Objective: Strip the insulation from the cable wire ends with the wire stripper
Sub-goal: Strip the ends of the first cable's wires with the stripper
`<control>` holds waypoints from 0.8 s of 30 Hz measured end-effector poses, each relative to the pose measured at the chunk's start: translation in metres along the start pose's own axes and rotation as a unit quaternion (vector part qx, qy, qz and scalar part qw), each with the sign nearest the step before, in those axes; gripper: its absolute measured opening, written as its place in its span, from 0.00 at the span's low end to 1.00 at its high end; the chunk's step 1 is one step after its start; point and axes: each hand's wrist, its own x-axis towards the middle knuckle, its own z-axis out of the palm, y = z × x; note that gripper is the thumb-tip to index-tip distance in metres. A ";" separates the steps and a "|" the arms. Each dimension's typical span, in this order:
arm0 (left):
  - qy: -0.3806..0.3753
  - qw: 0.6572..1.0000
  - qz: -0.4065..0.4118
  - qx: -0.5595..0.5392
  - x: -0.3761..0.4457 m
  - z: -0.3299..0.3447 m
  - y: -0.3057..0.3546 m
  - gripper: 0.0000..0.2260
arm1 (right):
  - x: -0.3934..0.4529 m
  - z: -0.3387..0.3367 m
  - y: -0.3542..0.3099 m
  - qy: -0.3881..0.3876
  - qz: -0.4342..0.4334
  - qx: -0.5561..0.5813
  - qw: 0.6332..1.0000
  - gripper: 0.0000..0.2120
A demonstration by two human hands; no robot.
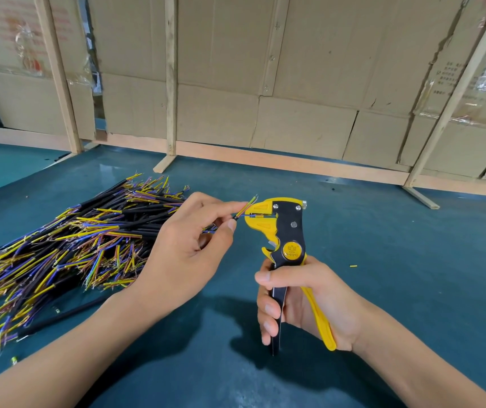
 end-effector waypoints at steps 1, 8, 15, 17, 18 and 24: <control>-0.001 1.000 0.000 0.000 0.000 0.000 0.000 0.13 | 0.000 -0.001 0.001 0.000 -0.001 0.000 1.000 0.09; -0.004 1.000 -0.006 -0.003 0.000 0.001 -0.003 0.13 | 0.007 -0.007 0.007 -0.002 0.006 0.007 1.000 0.15; -0.007 1.000 -0.012 -0.021 -0.001 0.003 -0.007 0.12 | 0.004 0.002 0.007 0.090 0.022 -0.022 0.995 0.16; -0.009 0.999 -0.027 -0.027 0.000 0.004 -0.009 0.13 | 0.003 0.005 0.005 0.113 0.021 -0.025 0.993 0.16; -0.008 0.999 -0.030 -0.028 0.000 0.005 -0.009 0.13 | 0.003 0.006 0.004 0.113 0.023 -0.023 0.993 0.15; 0.001 0.999 -0.029 -0.015 -0.001 0.004 -0.008 0.12 | 0.001 0.006 0.001 0.044 0.018 0.014 0.999 0.09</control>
